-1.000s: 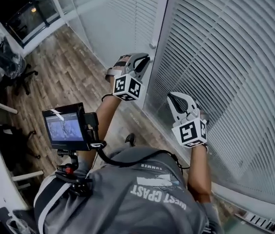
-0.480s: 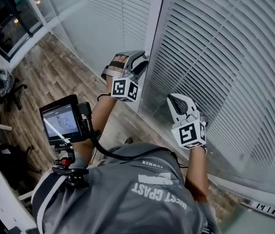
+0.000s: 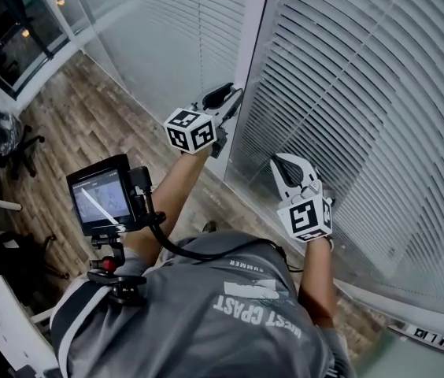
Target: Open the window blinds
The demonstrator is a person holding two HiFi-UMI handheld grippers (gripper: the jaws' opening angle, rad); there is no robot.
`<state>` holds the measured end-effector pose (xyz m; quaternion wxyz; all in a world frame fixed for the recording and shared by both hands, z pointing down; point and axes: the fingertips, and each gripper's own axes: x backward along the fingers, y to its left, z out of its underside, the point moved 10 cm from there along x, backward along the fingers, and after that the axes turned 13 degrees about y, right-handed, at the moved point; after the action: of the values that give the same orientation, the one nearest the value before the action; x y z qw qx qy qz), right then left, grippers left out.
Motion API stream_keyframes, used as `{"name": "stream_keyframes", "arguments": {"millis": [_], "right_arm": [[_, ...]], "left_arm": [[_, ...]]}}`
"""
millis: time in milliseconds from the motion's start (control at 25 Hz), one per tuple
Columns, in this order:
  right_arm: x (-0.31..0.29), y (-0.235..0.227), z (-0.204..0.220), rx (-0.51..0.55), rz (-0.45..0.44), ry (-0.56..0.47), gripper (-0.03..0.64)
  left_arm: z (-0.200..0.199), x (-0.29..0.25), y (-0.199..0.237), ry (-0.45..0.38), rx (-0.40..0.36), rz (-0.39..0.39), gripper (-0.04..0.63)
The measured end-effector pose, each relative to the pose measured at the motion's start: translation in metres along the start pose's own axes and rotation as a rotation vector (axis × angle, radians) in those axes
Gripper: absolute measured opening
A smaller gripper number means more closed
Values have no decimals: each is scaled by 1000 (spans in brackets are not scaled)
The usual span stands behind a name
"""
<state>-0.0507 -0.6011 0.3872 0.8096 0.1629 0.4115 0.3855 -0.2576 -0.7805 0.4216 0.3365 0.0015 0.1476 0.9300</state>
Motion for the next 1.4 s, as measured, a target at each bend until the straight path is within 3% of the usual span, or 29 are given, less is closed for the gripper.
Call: {"name": "stream_keyframes", "arguments": {"millis": [40, 120, 240, 320, 360, 400, 440, 520, 560, 600, 640, 680, 720, 760, 880, 920, 960, 1000, 1120, 1200, 1320, 1400], "right_arm": [[-1, 0, 1, -4, -2, -1, 3], [-2, 0, 3, -10, -6, 2, 3], [-4, 0, 3, -9, -9, 6, 3], [-6, 3, 5, -8, -12, 3, 3], [-7, 5, 5, -9, -16, 1, 3], [-8, 6, 6, -9, -21, -1, 3], [-9, 7, 6, -11, -27, -2, 3], [-10, 6, 6, -12, -34, -1, 3], [-10, 6, 6, -11, -34, 2, 3], [-10, 6, 6, -9, -32, 7, 3], [-10, 6, 6, -8, -32, 10, 3], [-11, 6, 7, -8, -33, 13, 3], [-11, 7, 7, -8, -34, 16, 3], [-10, 7, 7, -7, -34, 19, 3], [-10, 8, 8, -9, -34, 24, 3], [-10, 8, 9, -10, -35, 25, 3], [-11, 8, 10, -13, -37, 27, 3], [-11, 9, 11, -15, -40, 29, 3], [-11, 11, 12, -13, -42, 36, 3], [-10, 10, 10, -11, -44, 39, 3], [-10, 10, 10, -11, -47, 42, 3], [-11, 12, 12, -13, -45, 43, 3]], "left_arm": [[3, -1, 4, -35, 137, 47, 127], [6, -2, 9, -67, 269, 89, 127], [7, -2, 13, -76, 331, 118, 127], [8, -2, 13, -67, 293, 104, 127], [6, -2, 10, -44, 203, 67, 127], [3, -2, 5, -3, 37, 1, 127], [-1, -3, -2, 58, -204, -97, 126], [-3, -10, -24, 205, -789, -334, 126], [-1, -14, -33, 264, -1029, -427, 126], [1, -18, -38, 301, -1171, -477, 126], [2, -19, -39, 317, -1217, -487, 126], [1, -20, -38, 320, -1194, -472, 126], [0, -19, -35, 311, -1118, -441, 126], [-1, -17, -30, 286, -981, -389, 126], [-1, -6, -7, 141, -326, -142, 149], [1, -4, 0, 109, -154, -80, 152], [5, -4, 5, 92, -46, -45, 153], [7, -5, 8, 84, 15, -27, 153], [6, -8, 10, 67, 66, -10, 153], [0, -9, 6, 75, 3, -27, 129], [-6, -9, -1, 124, -231, -101, 126], [-5, -10, -11, 200, -532, -223, 124]]}}
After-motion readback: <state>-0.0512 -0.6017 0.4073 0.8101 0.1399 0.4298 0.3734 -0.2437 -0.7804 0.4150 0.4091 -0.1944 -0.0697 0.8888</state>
